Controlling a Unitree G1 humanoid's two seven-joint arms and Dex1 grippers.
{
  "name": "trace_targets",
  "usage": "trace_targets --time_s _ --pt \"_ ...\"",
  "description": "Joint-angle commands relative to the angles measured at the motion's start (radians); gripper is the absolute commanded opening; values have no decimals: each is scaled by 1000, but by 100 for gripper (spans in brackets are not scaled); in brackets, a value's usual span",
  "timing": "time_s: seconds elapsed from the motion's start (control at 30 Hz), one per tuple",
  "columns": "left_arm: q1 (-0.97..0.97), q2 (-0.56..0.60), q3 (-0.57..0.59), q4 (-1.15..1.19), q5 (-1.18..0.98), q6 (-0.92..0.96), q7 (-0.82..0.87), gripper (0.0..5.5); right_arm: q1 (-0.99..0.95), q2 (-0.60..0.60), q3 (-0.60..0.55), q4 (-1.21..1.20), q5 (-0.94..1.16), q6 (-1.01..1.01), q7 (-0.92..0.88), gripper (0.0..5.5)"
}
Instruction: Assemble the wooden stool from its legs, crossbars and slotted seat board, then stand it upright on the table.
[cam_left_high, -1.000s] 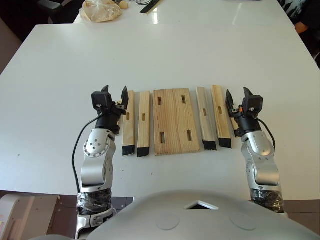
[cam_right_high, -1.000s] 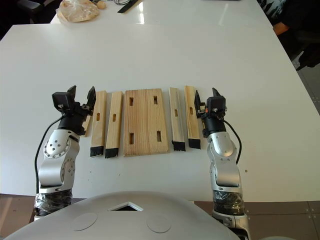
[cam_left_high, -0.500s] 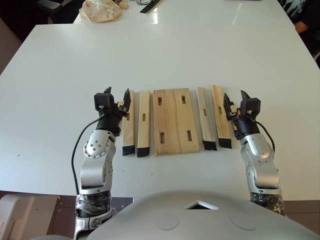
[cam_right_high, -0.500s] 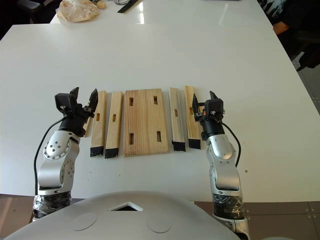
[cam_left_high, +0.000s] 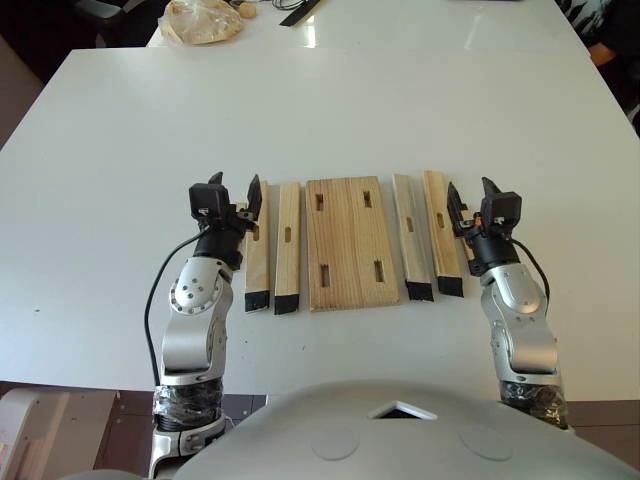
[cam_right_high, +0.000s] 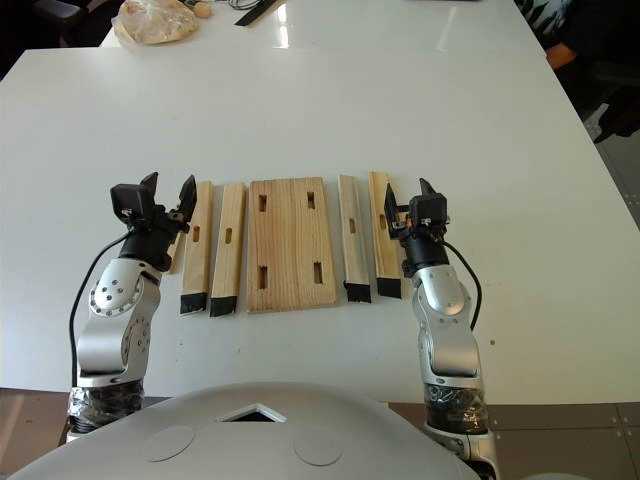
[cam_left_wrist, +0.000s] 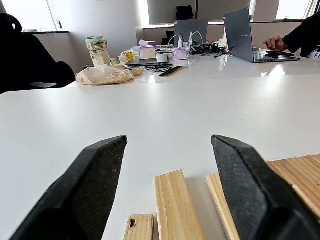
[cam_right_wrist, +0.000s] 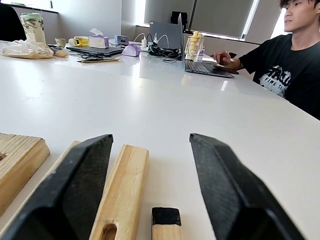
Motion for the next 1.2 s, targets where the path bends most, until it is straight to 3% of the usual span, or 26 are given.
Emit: trace_targets --time_s 0.03,0.17,0.27,0.37,0.47,0.63,0.83,1.2 --pt "-12 6 1 14 11 15 3 315 -11 -4 -14 6 0 6 -8 283" --pt "0 3 -4 -10 2 30 0 285 -7 -5 -14 8 -4 2 -11 283" --pt "72 26 58 -198 -69 247 16 285 11 -4 -13 -7 -10 -5 -15 283" --pt "112 158 181 -338 -178 489 -66 285 93 26 -34 -50 -21 -24 -63 283" --pt "92 284 227 -298 -223 581 -164 285 139 54 -11 -55 -37 -43 -90 283" --pt "99 315 199 -258 -254 617 -219 285 116 46 3 -45 -49 -46 -84 283" --pt "127 338 181 -210 -223 607 -221 377 99 24 -7 -21 -43 -50 -70 283" --pt "189 338 146 -116 -184 552 -231 377 117 12 2 9 -57 -80 -68 283"
